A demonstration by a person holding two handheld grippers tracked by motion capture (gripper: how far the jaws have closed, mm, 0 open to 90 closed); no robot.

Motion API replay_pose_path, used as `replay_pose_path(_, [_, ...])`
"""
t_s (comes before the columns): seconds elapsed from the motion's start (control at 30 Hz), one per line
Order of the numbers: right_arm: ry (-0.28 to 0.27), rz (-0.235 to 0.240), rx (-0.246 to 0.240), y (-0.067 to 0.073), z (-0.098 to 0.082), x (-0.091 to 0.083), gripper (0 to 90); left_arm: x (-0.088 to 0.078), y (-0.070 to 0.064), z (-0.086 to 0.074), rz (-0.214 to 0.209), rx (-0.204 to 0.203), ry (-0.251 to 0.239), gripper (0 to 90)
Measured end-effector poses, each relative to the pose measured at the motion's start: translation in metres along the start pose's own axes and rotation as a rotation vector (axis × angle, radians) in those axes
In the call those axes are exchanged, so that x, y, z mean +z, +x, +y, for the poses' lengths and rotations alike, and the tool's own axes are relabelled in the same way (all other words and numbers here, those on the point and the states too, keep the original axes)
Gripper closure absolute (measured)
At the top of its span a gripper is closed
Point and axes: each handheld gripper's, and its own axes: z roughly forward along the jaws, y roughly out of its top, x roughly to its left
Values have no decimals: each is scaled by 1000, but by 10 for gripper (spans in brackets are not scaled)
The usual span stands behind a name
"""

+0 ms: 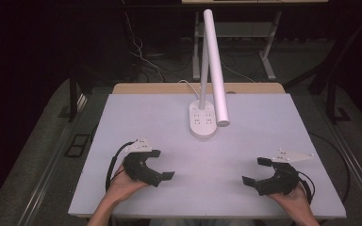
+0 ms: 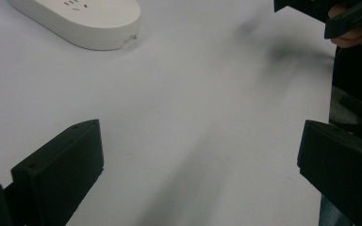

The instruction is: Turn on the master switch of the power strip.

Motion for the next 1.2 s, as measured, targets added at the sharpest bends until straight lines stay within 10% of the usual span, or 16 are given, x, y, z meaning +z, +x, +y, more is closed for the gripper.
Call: replay_pose_path(1.2, [16, -7, 1, 0, -1, 1, 2, 9, 25, 50, 3, 51, 35, 4])
